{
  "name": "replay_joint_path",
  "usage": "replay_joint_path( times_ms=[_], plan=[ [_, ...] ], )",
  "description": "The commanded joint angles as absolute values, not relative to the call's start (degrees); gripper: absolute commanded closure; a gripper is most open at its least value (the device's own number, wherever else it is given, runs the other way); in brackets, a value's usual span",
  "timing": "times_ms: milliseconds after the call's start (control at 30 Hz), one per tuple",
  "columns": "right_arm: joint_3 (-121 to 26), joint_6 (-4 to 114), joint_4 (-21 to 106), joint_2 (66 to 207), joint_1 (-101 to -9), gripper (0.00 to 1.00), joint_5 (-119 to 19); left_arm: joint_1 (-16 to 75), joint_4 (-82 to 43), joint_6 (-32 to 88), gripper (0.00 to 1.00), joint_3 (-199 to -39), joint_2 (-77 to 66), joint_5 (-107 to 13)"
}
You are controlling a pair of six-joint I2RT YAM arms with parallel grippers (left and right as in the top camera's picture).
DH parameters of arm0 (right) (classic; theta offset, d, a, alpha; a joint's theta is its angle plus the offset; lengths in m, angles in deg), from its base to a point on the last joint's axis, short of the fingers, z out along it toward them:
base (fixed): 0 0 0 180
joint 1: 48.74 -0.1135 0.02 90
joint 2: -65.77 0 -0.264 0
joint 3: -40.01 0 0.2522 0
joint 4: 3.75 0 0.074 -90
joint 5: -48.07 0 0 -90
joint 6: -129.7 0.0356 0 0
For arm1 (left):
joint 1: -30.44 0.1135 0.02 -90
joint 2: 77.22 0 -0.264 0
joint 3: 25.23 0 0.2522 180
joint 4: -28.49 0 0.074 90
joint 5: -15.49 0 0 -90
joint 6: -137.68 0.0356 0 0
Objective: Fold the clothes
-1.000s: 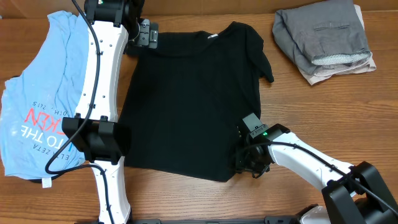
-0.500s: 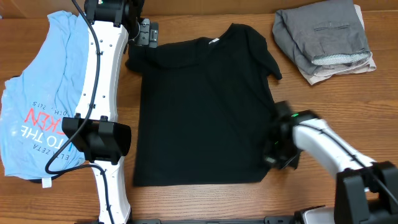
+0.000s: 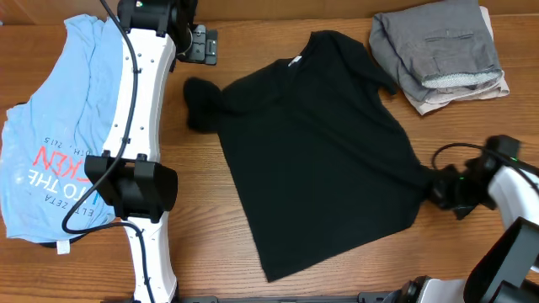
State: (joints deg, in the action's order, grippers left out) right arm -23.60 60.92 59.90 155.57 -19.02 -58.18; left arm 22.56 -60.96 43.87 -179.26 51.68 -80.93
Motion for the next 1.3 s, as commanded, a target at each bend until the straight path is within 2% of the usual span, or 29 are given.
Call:
replay_joint_path(
  times_ms=[0, 100, 200, 267, 367, 400, 433, 733, 1100, 1200, 1267],
  plan=[
    [-24.5, 62.4, 56.1, 155.0, -13.1, 0.96, -64.8, 22.3, -58.0, 46.3, 0.0, -174.2, 52.1, -74.6],
    [-24.5, 62.4, 54.7, 155.0, -10.7, 0.94, -64.3, 21.9, -55.6, 49.8, 0.0, -170.3, 52.1, -72.2],
    [-24.6, 62.1, 54.1, 155.0, -10.0, 0.77, -64.4, 20.7, -54.0, 57.2, 0.0, -166.5, 52.1, -68.2],
    [-25.0, 61.1, 54.1, 155.0, -10.0, 0.57, -64.7, 19.6, -54.1, 64.2, 0.0, -164.7, 52.1, -65.2],
    [-26.2, 59.3, 55.2, 155.0, -10.1, 0.14, -66.2, 16.7, -54.3, 73.1, 0.0, -162.8, 52.1, -64.4],
    [-26.6, 58.7, 55.5, 155.0, -10.1, 0.04, -67.0, 15.7, -54.2, 74.9, 0.0, -162.4, 52.1, -64.4],
    [-27.0, 58.4, 55.7, 155.0, -10.1, 0.0, -67.3, 14.6, -53.8, 76.5, 0.0, -162.0, 52.1, -64.5],
    [-27.2, 55.9, 55.7, 155.0, -10.1, 0.0, -69.7, 7.1, -47.6, 83.6, 0.02, -155.4, 52.7, -80.1],
    [-27.2, 55.9, 55.3, 155.0, -10.1, 0.0, -69.7, 6.7, -41.9, 87.1, 0.13, -145.4, 52.8, -82.5],
    [-27.2, 55.9, 55.1, 155.0, -10.1, 0.0, -69.7, 6.7, -40.4, 87.4, 0.19, -143.2, 52.8, -83.4],
    [-27.2, 55.9, 55.1, 155.0, -10.1, 0.0, -69.7, 6.7, -39.7, 87.3, 0.3, -142.6, 52.8, -83.9]
  ],
)
